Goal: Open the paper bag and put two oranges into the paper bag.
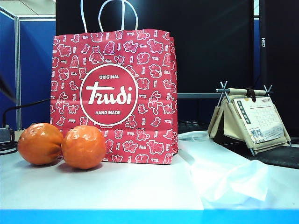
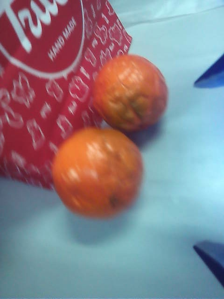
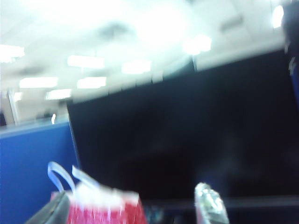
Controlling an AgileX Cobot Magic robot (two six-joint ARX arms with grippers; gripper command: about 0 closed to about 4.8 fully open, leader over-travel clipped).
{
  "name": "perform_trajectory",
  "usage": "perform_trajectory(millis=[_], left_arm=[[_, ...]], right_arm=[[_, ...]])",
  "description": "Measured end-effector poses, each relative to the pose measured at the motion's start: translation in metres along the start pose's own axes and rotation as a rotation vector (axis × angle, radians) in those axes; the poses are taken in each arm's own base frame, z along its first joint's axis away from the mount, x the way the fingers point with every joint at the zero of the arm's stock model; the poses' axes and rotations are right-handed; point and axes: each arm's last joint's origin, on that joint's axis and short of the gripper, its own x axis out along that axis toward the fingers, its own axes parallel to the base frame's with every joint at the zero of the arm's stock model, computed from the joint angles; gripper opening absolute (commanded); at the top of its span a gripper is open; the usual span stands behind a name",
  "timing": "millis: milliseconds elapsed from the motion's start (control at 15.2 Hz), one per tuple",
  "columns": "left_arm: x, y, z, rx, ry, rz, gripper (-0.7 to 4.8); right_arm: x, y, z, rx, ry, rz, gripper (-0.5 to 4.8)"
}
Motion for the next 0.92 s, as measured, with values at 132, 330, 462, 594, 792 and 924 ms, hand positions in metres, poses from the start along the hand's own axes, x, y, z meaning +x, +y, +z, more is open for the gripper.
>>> perform_trajectory(millis=[132,330,462,594,792,924], left_arm=[[0.01,-0.006,0.003,0.05,-0.034,0.008,4.55],[0.032,-0.009,-0.004,0.121,0.012,0.122,4.79],[0.04,-0.005,-0.002,0.131,0.001,0.153,4.79],[0.048,-0.007,0.009,0.137,-0.015,0.14,4.79],[0.058,-0.011,0.021,0.136,0.005,0.09,4.79],[0.064,-0.01,0.023,0.139,0.011,0.087,4.79]], right_arm=[[0.015,-0.007,-0.006,0.033,0.096,0.01,3.47],[0.025,-0.008,0.002,0.029,0.088,0.022,3.47],[0.025,-0.006,0.005,0.013,0.057,0.037,3.47],[0.025,-0.006,0.006,0.012,0.055,0.039,3.47],[0.025,-0.006,0.005,0.012,0.055,0.037,3.47],[0.025,-0.006,0.005,0.012,0.054,0.036,3.46]])
